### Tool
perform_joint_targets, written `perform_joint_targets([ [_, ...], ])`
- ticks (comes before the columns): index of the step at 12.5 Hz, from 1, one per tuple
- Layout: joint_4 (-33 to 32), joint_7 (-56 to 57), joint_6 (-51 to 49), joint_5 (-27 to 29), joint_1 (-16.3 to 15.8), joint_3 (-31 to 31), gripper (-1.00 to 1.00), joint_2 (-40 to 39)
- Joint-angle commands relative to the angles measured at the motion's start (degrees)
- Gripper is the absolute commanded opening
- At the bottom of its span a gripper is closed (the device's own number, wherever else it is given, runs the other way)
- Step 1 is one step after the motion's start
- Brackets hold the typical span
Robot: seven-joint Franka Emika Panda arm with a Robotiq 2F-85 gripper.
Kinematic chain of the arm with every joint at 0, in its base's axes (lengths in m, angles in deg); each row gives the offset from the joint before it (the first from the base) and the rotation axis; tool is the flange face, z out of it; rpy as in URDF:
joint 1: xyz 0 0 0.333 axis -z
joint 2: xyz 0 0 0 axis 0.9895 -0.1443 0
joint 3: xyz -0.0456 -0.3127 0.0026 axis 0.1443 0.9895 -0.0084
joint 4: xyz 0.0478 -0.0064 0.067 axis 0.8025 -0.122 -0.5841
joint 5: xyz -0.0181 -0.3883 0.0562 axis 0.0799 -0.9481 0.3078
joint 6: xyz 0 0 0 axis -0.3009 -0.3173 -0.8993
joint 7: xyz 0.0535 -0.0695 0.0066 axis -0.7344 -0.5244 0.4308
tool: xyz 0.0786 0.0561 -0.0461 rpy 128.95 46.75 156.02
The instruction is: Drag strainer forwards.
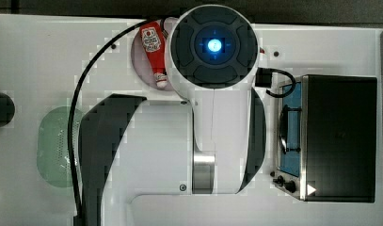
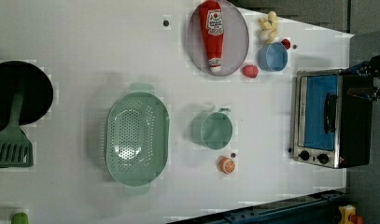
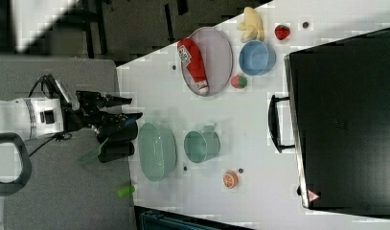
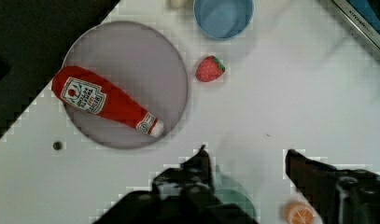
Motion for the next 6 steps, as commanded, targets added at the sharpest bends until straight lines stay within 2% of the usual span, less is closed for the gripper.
perform_joint_targets([
  [1, -12.88, 1.35, -7.88, 1.58, 5.84, -3.71, 0.59, 17.19],
  [3, -12.9, 1.33, -7.76, 1.7, 5.62, -4.26, 0.99, 16.82],
  [6, -12.92, 0.86, -6.48, 1.7, 4.55, -7.67, 1.0, 14.56],
])
